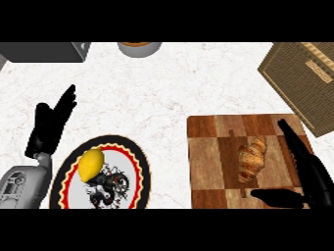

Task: Pick the croissant from the cutting board and place it in the basket

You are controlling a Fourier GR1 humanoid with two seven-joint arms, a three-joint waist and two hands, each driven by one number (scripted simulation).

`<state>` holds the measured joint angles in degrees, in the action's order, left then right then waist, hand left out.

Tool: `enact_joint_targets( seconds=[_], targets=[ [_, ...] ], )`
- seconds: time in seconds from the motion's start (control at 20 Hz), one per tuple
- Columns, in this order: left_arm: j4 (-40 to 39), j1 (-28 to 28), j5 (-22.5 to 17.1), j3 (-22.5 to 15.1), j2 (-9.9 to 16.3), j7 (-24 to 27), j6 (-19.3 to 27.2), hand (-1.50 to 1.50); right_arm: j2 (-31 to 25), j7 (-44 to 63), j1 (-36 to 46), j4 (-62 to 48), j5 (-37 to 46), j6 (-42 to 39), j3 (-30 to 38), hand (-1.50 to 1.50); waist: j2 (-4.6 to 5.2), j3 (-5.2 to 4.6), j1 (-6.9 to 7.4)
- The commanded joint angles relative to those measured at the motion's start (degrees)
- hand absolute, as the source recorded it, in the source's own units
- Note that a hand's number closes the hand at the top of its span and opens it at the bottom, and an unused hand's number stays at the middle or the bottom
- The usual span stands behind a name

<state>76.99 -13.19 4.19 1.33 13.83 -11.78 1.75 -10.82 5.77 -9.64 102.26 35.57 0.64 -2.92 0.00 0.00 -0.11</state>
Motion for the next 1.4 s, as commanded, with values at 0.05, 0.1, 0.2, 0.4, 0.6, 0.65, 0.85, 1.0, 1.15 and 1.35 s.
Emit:
enact_joint_targets(
  seconds=[0.05, 0.1, 0.2, 0.4, 0.6, 0.65, 0.85, 1.0, 1.15, 1.35],
  targets=[
    [1.5, 3.8, 2.2, 0.2, -1.6, 1.9, 0.3, 0.0, -0.1, 0.2, 2.1, -1.1, 0.1, -2.3, 1.6, -1.5, -0.02, 0.0, 0.06],
    [4.3, 3.0, 1.8, -0.5, -2.0, -1.3, -0.2, 0.0, 3.6, 2.6, 4.0, -3.2, 3.4, 0.8, -1.6, -1.5, -0.02, 0.01, 0.13],
    [0.7, 1.7, 1.0, 1.7, -0.4, 2.2, -2.0, 0.0, 1.0, 4.4, 8.0, -4.1, 0.5, -3.9, 1.6, -1.5, 0.01, 0.0, 0.13],
    [-0.5, 1.1, 1.9, 2.1, -1.6, 2.1, -2.4, 0.0, 3.1, 0.1, 2.7, -6.4, 4.0, 0.2, -0.7, -1.5, 0.0, 0.0, 0.0],
    [8.9, 4.8, 4.2, -1.2, -4.3, -4.1, 0.2, 0.0, 2.2, 1.8, 1.8, -2.0, 1.1, -3.8, 0.1, -1.5, -0.07, 0.01, 0.08],
    [-0.4, -0.2, 3.8, 1.5, -3.1, 0.9, -1.0, 0.0, 3.9, 0.7, 8.0, -10.9, 3.1, -0.7, 0.6, -1.5, 0.03, 0.0, 0.06],
    [-3.5, -3.1, 2.1, 4.9, -1.2, -0.1, -3.5, 0.0, 3.8, 0.1, 2.8, -6.3, 3.0, -1.3, -0.3, -1.5, 0.02, 0.0, -0.15],
    [0.9, -0.1, 3.4, 3.4, -2.9, -0.5, -1.8, 0.0, 5.9, -2.4, 9.0, -17.2, 3.4, 3.1, 1.7, -1.5, 0.03, 0.01, 0.09],
    [1.0, 0.9, 3.0, 4.4, -2.0, 0.9, -3.6, 0.0, 4.2, -1.0, 10.3, -15.6, 4.8, -0.3, 0.3, 1.5, 0.0, 0.0, 0.07],
    [6.9, 0.1, 1.8, 3.8, -1.7, -6.5, -4.5, 0.0, 1.4, -5.2, 9.1, -15.9, 9.4, 4.4, 0.7, 1.5, -0.07, 0.02, 0.17]
  ],
)
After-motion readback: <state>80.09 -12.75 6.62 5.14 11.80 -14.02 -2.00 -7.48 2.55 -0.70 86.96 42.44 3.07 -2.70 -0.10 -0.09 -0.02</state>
